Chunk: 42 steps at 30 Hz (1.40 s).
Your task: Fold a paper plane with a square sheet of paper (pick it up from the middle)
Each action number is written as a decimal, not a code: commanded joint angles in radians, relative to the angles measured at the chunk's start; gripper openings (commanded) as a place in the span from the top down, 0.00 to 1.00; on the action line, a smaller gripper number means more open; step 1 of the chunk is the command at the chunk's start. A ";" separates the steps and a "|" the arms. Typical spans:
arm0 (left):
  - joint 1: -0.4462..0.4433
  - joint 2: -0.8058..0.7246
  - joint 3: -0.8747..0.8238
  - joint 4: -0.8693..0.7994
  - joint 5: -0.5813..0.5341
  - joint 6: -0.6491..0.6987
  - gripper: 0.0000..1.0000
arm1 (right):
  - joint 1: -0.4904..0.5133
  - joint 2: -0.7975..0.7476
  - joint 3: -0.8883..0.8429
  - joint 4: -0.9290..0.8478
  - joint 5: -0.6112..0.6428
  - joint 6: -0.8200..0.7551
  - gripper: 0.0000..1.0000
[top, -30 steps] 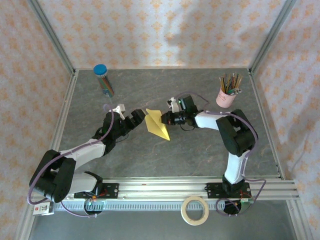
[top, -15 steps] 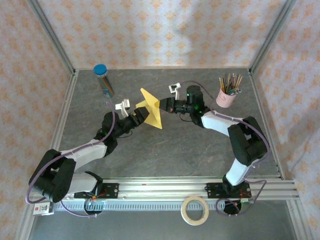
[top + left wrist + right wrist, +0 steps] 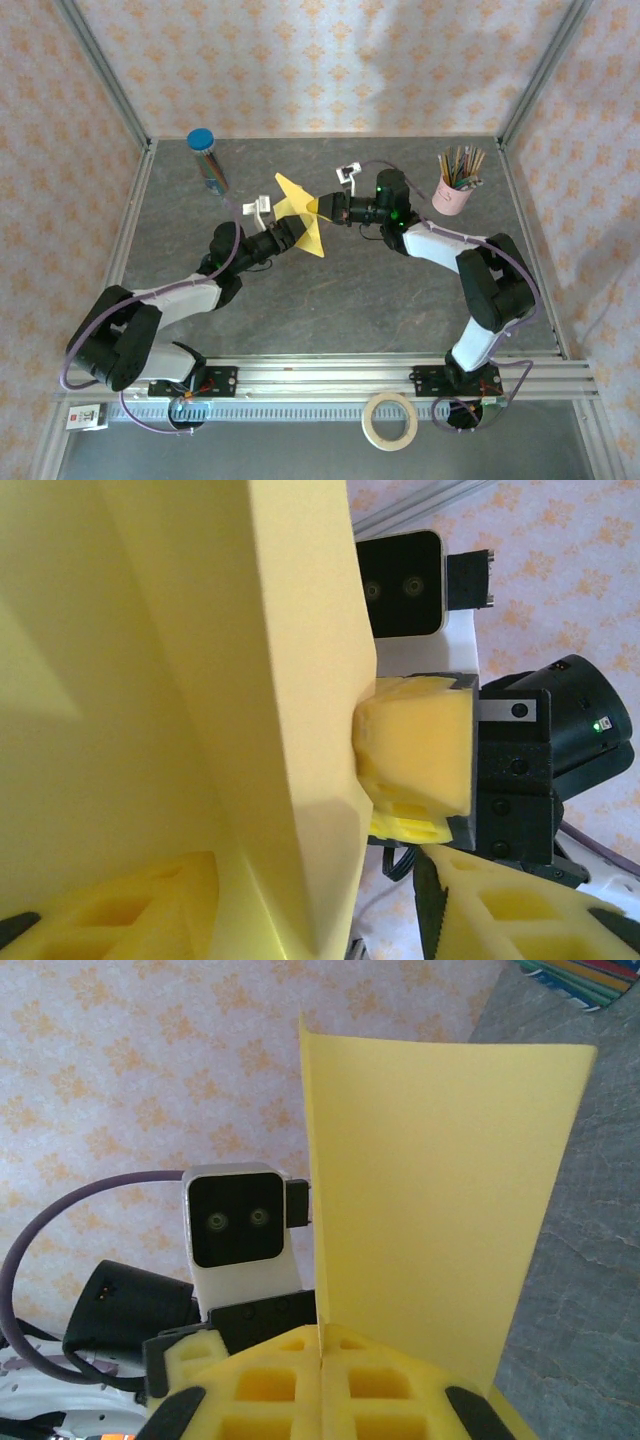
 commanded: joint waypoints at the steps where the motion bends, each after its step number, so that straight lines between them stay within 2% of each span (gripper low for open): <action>1: -0.004 0.014 0.034 0.083 0.036 0.007 0.52 | -0.003 -0.018 0.008 0.058 -0.038 0.033 0.96; 9: -0.004 0.022 0.034 0.086 0.038 0.022 0.69 | -0.004 -0.004 0.012 0.047 -0.041 0.043 0.91; 15: -0.004 0.010 0.030 0.054 0.026 0.052 0.80 | -0.020 -0.023 0.016 0.012 -0.015 0.036 0.68; 19: -0.004 0.000 0.024 0.003 -0.003 0.086 0.86 | -0.066 -0.073 -0.014 -0.019 0.061 0.014 0.55; 24: -0.005 -0.015 0.039 -0.093 -0.033 0.141 0.91 | -0.116 -0.146 -0.040 -0.141 0.181 -0.090 0.50; 27: -0.005 -0.022 0.084 -0.261 -0.070 0.218 0.93 | -0.133 -0.197 -0.050 -0.232 0.279 -0.168 0.49; 30: -0.009 -0.022 0.165 -0.516 -0.169 0.341 0.93 | -0.145 -0.245 -0.065 -0.294 0.380 -0.227 0.48; 32: -0.022 -0.010 0.239 -0.713 -0.277 0.432 0.93 | -0.151 -0.270 -0.075 -0.323 0.438 -0.251 0.48; 37: -0.077 0.079 0.445 -1.118 -0.641 0.593 0.94 | -0.154 -0.297 -0.085 -0.383 0.535 -0.294 0.47; 42: -0.129 0.218 0.632 -1.399 -0.990 0.660 0.95 | -0.163 -0.303 -0.100 -0.409 0.593 -0.289 0.47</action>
